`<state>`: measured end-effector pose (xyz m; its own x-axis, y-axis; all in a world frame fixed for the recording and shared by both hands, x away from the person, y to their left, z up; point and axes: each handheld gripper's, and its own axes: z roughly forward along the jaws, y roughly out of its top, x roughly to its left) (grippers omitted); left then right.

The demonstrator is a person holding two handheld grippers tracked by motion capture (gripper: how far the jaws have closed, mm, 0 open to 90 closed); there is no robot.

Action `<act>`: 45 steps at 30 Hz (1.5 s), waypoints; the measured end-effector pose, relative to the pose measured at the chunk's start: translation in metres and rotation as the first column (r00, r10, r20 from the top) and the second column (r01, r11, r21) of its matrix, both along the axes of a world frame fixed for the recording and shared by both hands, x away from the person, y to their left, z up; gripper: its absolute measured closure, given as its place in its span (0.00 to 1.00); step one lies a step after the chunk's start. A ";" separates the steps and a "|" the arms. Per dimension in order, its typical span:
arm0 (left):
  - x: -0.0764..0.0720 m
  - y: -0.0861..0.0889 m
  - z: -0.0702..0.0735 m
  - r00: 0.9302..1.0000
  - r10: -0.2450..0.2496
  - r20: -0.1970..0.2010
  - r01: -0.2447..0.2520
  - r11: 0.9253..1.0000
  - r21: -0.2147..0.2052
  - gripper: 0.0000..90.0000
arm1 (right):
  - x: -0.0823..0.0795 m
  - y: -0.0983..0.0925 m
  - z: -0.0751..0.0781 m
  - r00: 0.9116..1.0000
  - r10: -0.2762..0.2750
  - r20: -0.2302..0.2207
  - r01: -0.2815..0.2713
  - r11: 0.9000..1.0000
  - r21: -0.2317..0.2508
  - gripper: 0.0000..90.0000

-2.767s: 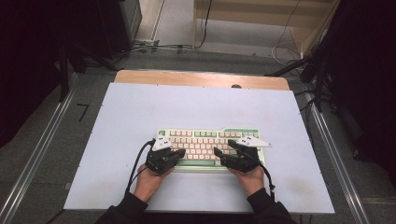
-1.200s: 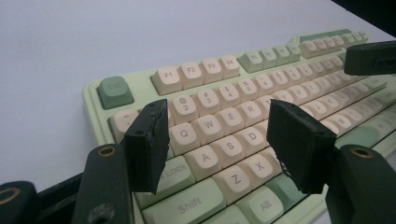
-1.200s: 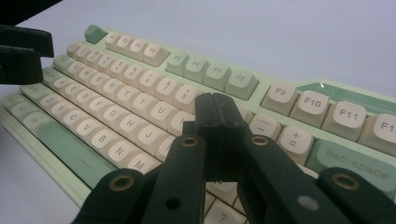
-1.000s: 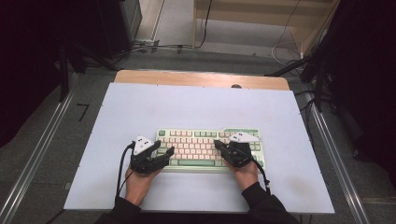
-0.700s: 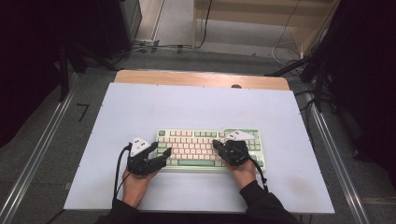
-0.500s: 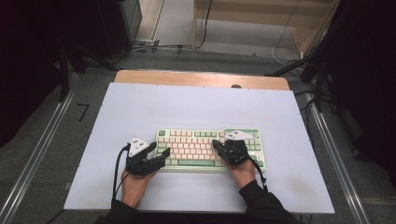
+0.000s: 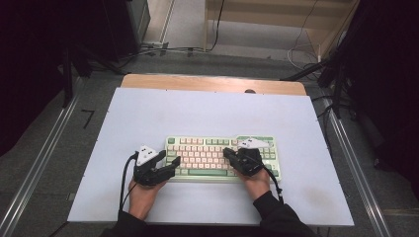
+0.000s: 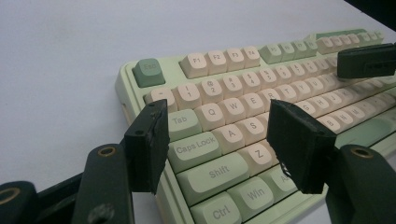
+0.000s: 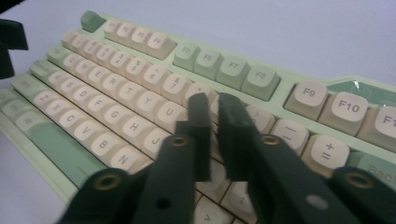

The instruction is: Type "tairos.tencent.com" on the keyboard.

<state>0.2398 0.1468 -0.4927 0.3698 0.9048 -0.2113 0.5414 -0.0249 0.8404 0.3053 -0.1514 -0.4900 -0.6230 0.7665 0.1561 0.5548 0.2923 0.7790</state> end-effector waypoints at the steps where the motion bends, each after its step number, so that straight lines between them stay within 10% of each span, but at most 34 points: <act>1: 0.000 0.000 0.000 1.000 -0.001 0.001 0.001 1.000 0.000 0.44 | 0.000 0.000 0.001 1.000 0.004 0.003 -0.004 1.000 0.009 0.79; 9: 0.001 -0.002 0.001 1.000 -0.013 0.002 0.013 1.000 0.003 0.44 | -0.002 -0.005 0.006 1.000 -0.010 0.020 0.009 0.998 0.057 0.37; 14: 0.003 -0.004 0.001 1.000 -0.021 0.007 0.021 1.000 -0.001 0.44 | -0.005 -0.005 0.006 1.000 0.000 0.025 -0.002 0.999 0.053 0.34; 27: 0.012 -0.017 0.001 0.998 -0.068 0.008 0.068 0.998 0.001 0.44 | -0.023 -0.001 0.000 0.995 0.093 0.035 -0.095 0.995 0.042 0.95; 45: 0.016 -0.022 0.001 0.996 -0.086 0.007 0.086 0.996 0.003 0.44 | -0.027 0.006 -0.007 0.993 0.118 0.023 -0.118 0.993 -0.012 0.97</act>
